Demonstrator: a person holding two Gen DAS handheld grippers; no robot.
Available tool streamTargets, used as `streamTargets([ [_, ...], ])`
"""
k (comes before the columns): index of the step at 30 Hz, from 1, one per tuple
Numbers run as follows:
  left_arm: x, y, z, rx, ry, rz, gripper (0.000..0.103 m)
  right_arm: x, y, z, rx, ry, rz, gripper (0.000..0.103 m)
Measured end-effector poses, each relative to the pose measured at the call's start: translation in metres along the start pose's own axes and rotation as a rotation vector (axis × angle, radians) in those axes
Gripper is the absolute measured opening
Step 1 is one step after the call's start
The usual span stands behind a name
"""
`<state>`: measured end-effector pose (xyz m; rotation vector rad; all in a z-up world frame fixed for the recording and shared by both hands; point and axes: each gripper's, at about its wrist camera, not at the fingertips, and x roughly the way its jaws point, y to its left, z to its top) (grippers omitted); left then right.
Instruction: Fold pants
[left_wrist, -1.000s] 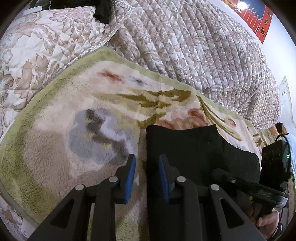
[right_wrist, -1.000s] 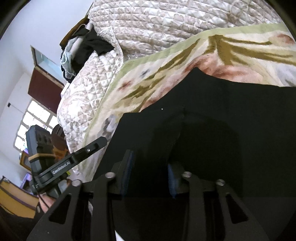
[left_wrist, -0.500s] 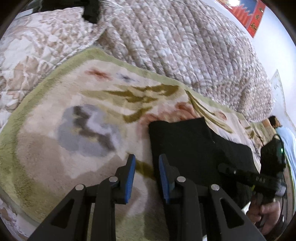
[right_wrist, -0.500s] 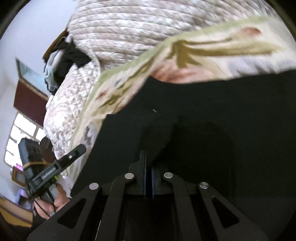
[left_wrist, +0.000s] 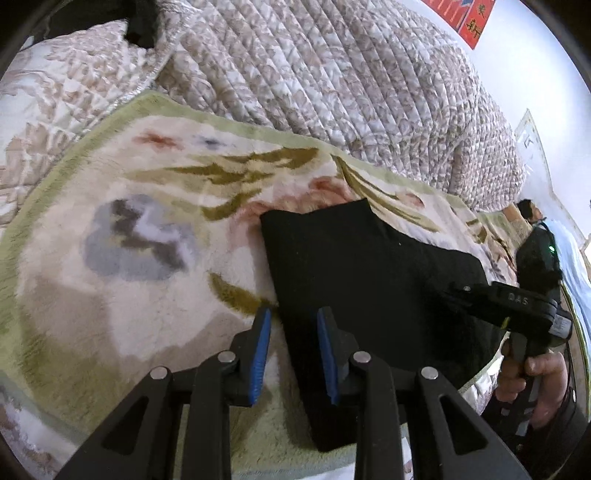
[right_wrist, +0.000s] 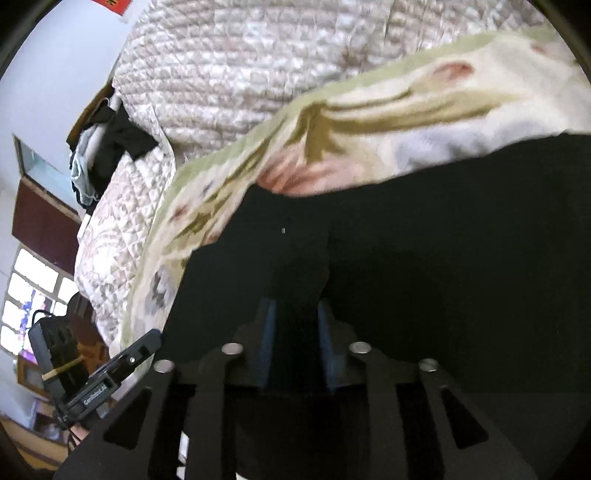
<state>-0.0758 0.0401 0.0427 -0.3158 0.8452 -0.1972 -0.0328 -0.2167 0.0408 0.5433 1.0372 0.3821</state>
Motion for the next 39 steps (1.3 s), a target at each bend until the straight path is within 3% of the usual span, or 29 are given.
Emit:
streamTargets([
  [6,-0.007,-0.010,-0.011,0.034,0.012,-0.016,0.028,-0.031,0.018,-0.020,-0.098,-0.068,0.003,0.027],
  [10,-0.013,-0.019,-0.022,0.080,0.030,-0.008,0.029,-0.025,0.029,-0.039,-0.170,-0.006,-0.019,0.027],
  [11,-0.019,-0.018,-0.024,0.077,0.021,-0.015,0.037,-0.023,0.028,-0.044,-0.178,0.007,-0.031,0.027],
  [12,-0.025,-0.017,-0.026,0.071,0.012,-0.014,0.052,-0.022,0.027,-0.046,-0.171,0.016,-0.029,0.027],
  [14,-0.038,-0.018,-0.032,0.080,-0.012,-0.010,0.062,-0.023,0.021,-0.049,-0.151,0.024,-0.017,0.027],
  [19,-0.037,-0.033,-0.051,0.167,0.030,0.009,0.063,-0.023,0.019,-0.049,-0.145,0.021,-0.006,0.027],
  [25,-0.019,-0.026,-0.055,0.161,0.052,0.176,0.060,-0.023,0.018,-0.051,-0.144,0.014,-0.008,0.027],
  [31,-0.031,-0.008,-0.060,0.064,0.026,0.199,0.057,-0.022,0.013,-0.055,-0.157,0.028,-0.060,0.027],
  [34,-0.034,-0.009,-0.065,0.067,0.038,0.209,0.057,-0.022,0.019,-0.058,-0.205,0.035,-0.102,0.026],
  [39,-0.055,-0.002,-0.060,0.021,0.015,0.137,0.056,-0.033,0.023,-0.053,-0.217,0.001,-0.122,0.027],
])
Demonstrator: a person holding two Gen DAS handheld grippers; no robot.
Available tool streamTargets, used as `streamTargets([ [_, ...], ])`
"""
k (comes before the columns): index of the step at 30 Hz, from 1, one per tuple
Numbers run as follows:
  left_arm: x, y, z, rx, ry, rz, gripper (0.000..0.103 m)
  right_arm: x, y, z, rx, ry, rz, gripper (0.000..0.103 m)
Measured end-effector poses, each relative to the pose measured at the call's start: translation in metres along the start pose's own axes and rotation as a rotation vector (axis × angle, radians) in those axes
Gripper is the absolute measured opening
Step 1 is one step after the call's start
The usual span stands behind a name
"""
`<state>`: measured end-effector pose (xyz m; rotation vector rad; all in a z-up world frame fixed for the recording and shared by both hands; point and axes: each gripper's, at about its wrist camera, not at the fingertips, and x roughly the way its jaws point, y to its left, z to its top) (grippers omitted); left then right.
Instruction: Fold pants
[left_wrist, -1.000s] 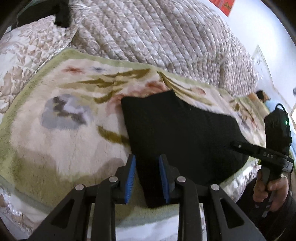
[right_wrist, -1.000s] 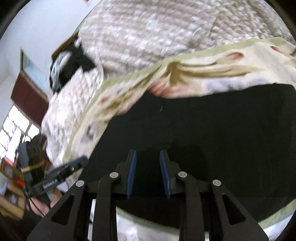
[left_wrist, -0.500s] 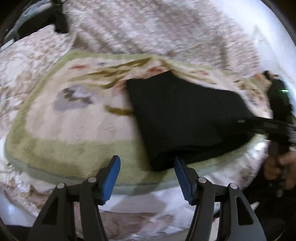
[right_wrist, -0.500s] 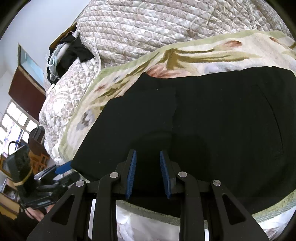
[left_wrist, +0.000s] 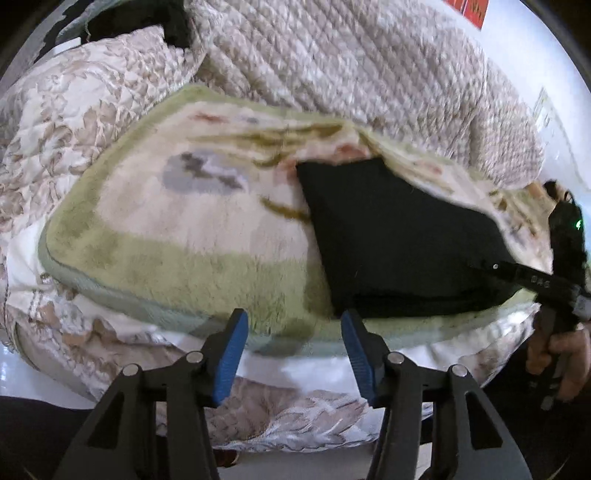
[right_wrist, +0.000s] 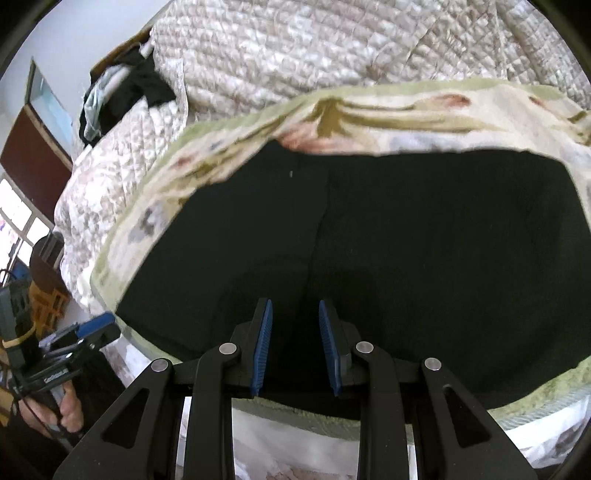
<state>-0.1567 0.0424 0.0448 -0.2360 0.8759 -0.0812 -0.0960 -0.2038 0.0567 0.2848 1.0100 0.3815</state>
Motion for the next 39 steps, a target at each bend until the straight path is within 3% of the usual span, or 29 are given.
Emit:
streamTargets([
  [4,-0.001,-0.007,0.029,-0.018,-0.070,-0.071,0.056,-0.012,0.008,0.012,-0.023,-0.087,0.058,0.022],
  [7,0.014,-0.020,0.041,-0.006,-0.075,-0.115,0.052,0.006,0.015,0.012,-0.053,-0.021,0.072,0.014],
  [9,0.031,-0.029,0.039,0.010,-0.028,-0.125,0.034,0.019,0.014,0.004,-0.061,0.052,0.044,0.013],
  [11,0.045,-0.031,0.030,0.012,0.031,-0.135,0.028,0.020,0.009,-0.001,-0.055,0.055,0.045,0.007],
  [14,0.047,-0.029,0.018,0.037,0.034,-0.093,0.027,0.011,0.002,0.004,-0.041,0.030,0.012,0.007],
  [18,0.045,-0.027,0.031,0.024,0.042,-0.105,0.027,0.009,0.001,0.024,-0.031,-0.016,0.022,0.007],
  [24,0.067,-0.032,0.091,0.048,0.006,-0.085,0.027,0.036,0.011,0.066,-0.075,-0.017,0.024,0.008],
  [29,0.110,-0.040,0.129,0.045,0.023,-0.090,0.027,0.067,0.004,0.084,-0.018,-0.010,0.041,0.008],
  [33,0.142,-0.042,0.125,0.036,0.088,-0.075,0.027,0.088,-0.013,0.089,0.039,0.024,0.012,0.008],
  [39,0.128,-0.038,0.120,0.037,0.043,-0.097,0.027,0.076,-0.017,0.087,0.054,0.001,0.004,0.008],
])
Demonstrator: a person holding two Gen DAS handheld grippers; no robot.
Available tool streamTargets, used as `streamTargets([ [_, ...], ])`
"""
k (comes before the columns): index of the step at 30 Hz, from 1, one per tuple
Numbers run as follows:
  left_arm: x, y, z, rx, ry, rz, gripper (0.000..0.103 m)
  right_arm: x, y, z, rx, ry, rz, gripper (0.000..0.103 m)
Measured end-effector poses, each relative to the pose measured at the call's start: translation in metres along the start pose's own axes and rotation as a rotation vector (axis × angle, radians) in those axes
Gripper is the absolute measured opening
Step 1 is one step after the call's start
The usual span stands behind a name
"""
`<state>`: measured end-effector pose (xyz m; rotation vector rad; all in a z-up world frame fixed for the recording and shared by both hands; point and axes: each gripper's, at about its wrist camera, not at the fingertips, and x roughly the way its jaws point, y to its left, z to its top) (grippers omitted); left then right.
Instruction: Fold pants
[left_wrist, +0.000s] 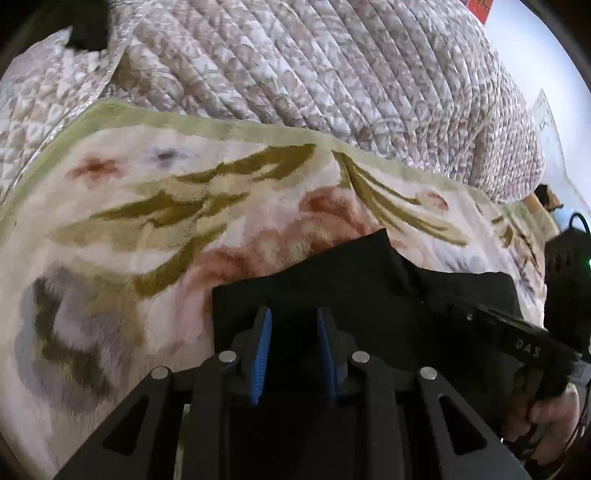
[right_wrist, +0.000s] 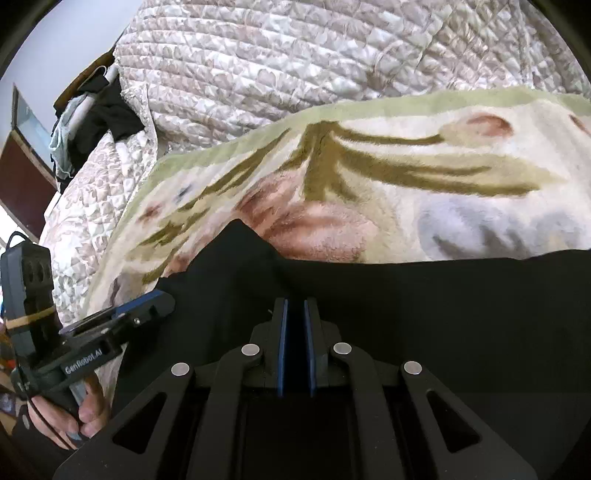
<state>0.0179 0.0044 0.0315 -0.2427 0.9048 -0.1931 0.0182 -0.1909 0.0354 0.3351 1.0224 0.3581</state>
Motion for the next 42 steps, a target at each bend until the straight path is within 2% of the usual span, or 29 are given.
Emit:
streamTargets([
  [5,-0.027,-0.012,-0.017,0.045,-0.040,-0.006,0.027,-0.027,0.010,-0.022,-0.061,-0.026,-0.017,0.009],
  [12,-0.060,-0.030,-0.064,0.085,-0.074,-0.013,0.028,-0.057,0.032,-0.078,-0.135,-0.040,-0.034,0.015],
  [17,-0.064,-0.029,-0.092,0.067,-0.052,-0.014,0.027,-0.063,0.041,-0.108,-0.214,-0.042,-0.075,0.016],
  [21,-0.064,-0.032,-0.105,0.095,-0.075,0.008,0.027,-0.064,0.036,-0.118,-0.214,-0.051,-0.077,0.019],
  [26,-0.062,-0.031,-0.108,0.095,-0.097,0.021,0.027,-0.063,0.040,-0.124,-0.255,-0.074,-0.101,0.019],
  [37,-0.062,-0.039,-0.111,0.103,-0.107,0.073,0.028,-0.064,0.039,-0.125,-0.250,-0.081,-0.101,0.019],
  [42,-0.062,-0.045,-0.111,0.120,-0.101,0.085,0.037,-0.065,0.037,-0.124,-0.223,-0.080,-0.089,0.019],
])
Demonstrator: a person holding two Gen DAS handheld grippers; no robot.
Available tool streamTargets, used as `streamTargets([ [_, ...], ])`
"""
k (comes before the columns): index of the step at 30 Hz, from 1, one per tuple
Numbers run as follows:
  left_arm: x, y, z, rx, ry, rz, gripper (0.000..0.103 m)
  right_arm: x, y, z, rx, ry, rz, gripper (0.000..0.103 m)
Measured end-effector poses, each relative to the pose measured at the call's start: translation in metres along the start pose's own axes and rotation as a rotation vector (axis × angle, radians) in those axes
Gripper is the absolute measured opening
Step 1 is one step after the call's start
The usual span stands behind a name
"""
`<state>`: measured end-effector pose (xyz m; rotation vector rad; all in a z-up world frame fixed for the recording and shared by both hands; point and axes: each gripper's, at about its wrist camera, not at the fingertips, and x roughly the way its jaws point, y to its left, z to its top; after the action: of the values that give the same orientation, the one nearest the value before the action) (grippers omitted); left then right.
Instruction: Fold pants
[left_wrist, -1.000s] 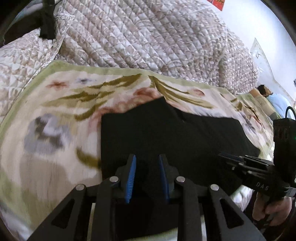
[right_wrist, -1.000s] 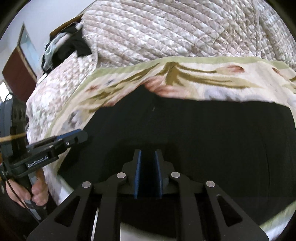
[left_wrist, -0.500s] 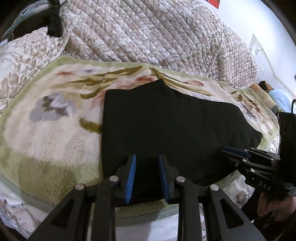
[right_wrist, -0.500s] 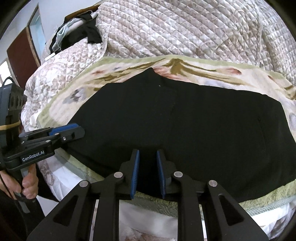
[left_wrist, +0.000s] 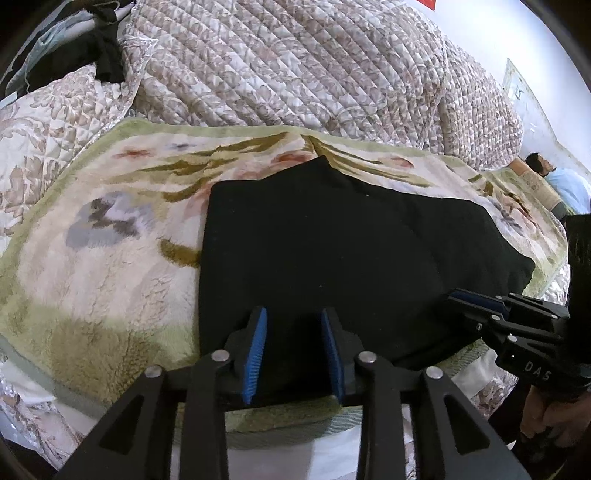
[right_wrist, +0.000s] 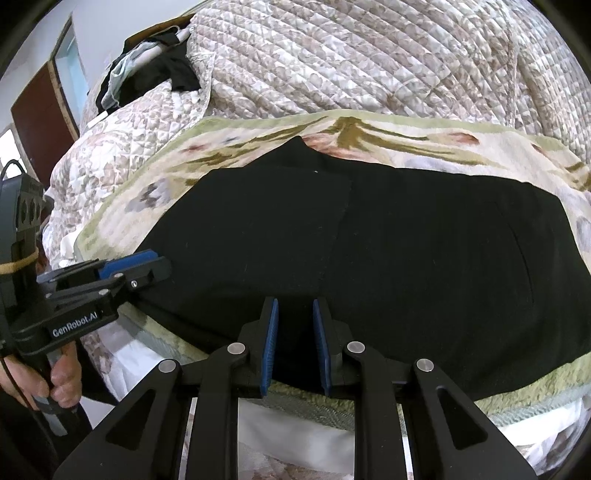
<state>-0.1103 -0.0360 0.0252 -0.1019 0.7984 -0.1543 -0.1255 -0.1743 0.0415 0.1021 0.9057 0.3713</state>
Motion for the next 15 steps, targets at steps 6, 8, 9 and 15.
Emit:
streamTargets([
  [6,0.000,-0.005,0.000,0.024,0.000,0.007,0.043,-0.001,0.000,0.000,0.009,0.001,0.001,0.019],
  [8,0.000,-0.005,0.001,0.023,0.000,0.006,0.044,-0.002,-0.001,0.000,0.015,-0.003,-0.007,0.019],
  [9,0.000,-0.005,0.001,0.025,0.001,0.006,0.045,-0.002,-0.002,0.000,0.017,-0.004,-0.013,0.019],
  [15,-0.003,-0.009,0.005,0.044,0.001,0.014,0.046,-0.008,-0.010,0.001,0.035,-0.016,-0.059,0.019],
])
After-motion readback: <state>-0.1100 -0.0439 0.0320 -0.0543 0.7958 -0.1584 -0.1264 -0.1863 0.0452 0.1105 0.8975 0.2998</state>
